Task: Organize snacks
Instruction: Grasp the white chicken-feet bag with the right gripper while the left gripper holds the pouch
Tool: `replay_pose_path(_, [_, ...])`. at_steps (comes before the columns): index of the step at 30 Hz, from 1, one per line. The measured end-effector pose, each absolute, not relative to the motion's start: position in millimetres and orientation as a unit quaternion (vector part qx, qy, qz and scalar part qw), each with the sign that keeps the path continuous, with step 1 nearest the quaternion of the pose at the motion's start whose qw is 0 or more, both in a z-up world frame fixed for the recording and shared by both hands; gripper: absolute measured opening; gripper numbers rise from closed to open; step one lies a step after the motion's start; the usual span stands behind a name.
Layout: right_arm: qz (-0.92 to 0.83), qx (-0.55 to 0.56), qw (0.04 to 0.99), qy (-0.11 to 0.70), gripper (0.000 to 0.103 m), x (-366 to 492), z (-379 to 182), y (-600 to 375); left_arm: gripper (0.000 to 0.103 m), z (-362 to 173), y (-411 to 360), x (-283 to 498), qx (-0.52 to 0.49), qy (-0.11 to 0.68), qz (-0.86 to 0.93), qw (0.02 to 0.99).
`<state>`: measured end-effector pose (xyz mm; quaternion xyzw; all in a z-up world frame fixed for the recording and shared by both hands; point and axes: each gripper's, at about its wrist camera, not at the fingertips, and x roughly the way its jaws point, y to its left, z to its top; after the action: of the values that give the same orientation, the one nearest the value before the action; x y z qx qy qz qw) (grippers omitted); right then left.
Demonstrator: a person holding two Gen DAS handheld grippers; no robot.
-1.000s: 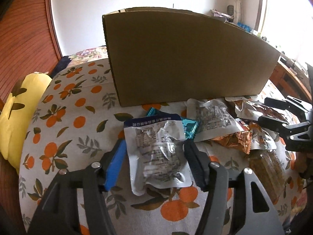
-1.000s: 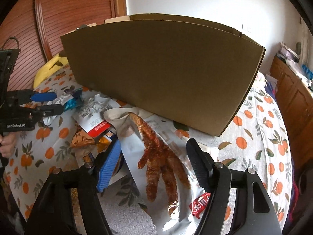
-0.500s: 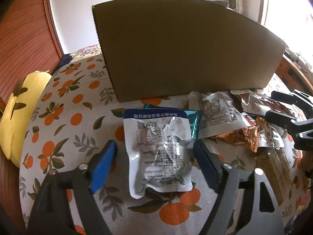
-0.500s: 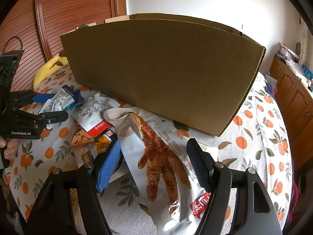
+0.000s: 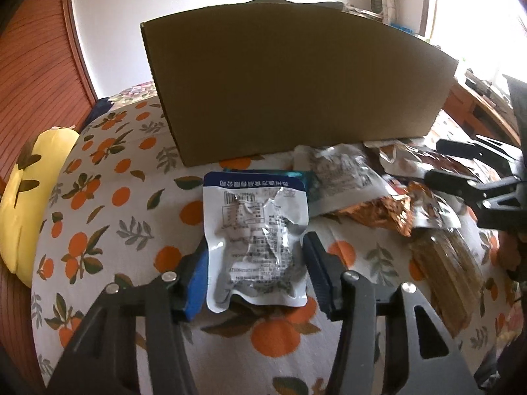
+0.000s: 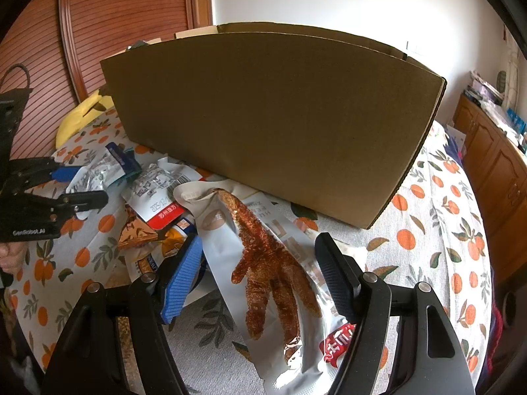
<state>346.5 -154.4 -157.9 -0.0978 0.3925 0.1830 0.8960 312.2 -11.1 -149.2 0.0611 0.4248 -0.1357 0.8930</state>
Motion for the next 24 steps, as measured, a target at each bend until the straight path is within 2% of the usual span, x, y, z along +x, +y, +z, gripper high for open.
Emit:
replay_pose_path(18, [0.176, -0.104, 0.896, 0.393, 0.075, 346.5, -159.7, -153.6, 0.052, -124.0, 4.8, 252.0, 0.005, 0.382, -0.136, 0.914])
replay_pose_path(22, [0.179, -0.124, 0.888, 0.406, 0.057, 338.8, -159.1, -147.0, 0.052, -121.5, 4.1, 245.5, 0.0, 0.378, -0.141, 0.915])
replay_pose_path(24, [0.189, -0.125, 0.881, 0.416, 0.054, 332.6, -157.9, -144.9, 0.052, -121.7, 2.4, 243.0, 0.0, 0.379, -0.142, 0.915])
